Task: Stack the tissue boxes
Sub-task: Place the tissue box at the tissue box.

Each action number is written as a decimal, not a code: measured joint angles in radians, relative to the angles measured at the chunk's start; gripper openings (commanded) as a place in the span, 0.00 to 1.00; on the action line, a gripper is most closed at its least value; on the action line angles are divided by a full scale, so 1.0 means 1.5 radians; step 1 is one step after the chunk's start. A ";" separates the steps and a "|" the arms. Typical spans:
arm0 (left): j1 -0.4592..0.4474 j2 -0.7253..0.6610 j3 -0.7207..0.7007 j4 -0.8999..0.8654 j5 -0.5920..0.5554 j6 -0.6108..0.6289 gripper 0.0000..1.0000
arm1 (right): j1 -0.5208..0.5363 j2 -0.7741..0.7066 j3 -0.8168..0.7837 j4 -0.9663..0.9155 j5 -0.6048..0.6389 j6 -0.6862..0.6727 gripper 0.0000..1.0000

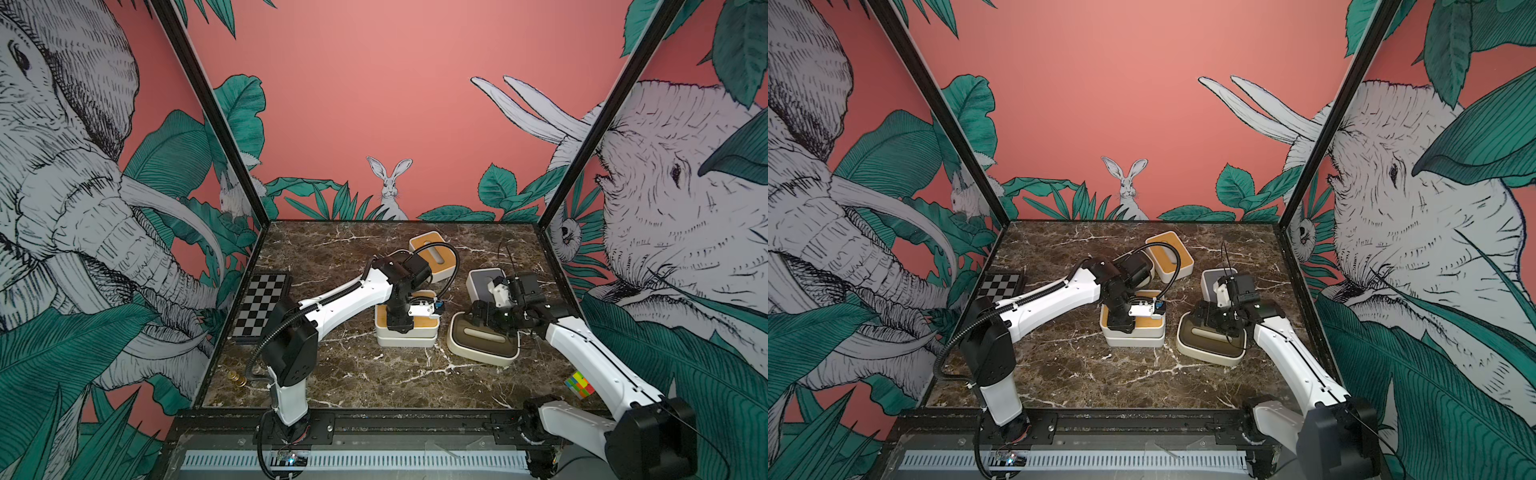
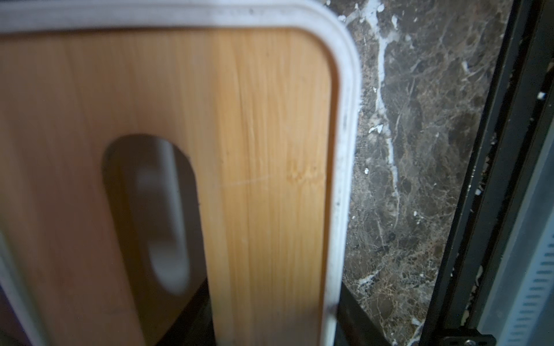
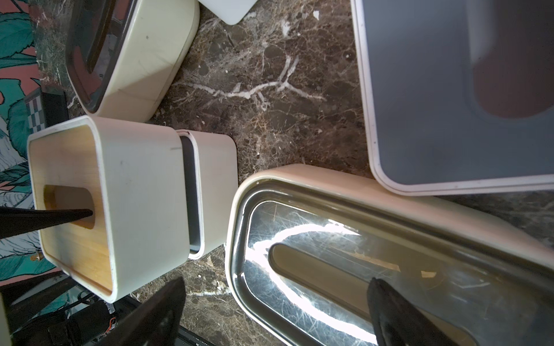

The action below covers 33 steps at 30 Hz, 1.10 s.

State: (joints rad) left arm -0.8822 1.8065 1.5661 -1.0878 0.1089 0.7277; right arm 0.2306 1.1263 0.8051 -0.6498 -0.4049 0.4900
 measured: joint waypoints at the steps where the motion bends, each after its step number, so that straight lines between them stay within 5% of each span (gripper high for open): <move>1: -0.001 0.000 0.000 0.000 -0.002 0.000 0.16 | 0.000 0.000 0.000 0.001 0.000 0.000 0.95; 33: -0.007 0.020 0.000 0.011 -0.016 0.001 0.16 | 0.000 0.000 0.000 0.006 -0.003 0.000 0.96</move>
State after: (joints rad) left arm -0.8925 1.8359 1.5661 -1.0710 0.0849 0.7296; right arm 0.2306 1.1267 0.8051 -0.6403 -0.4091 0.4904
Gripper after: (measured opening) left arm 0.510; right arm 0.956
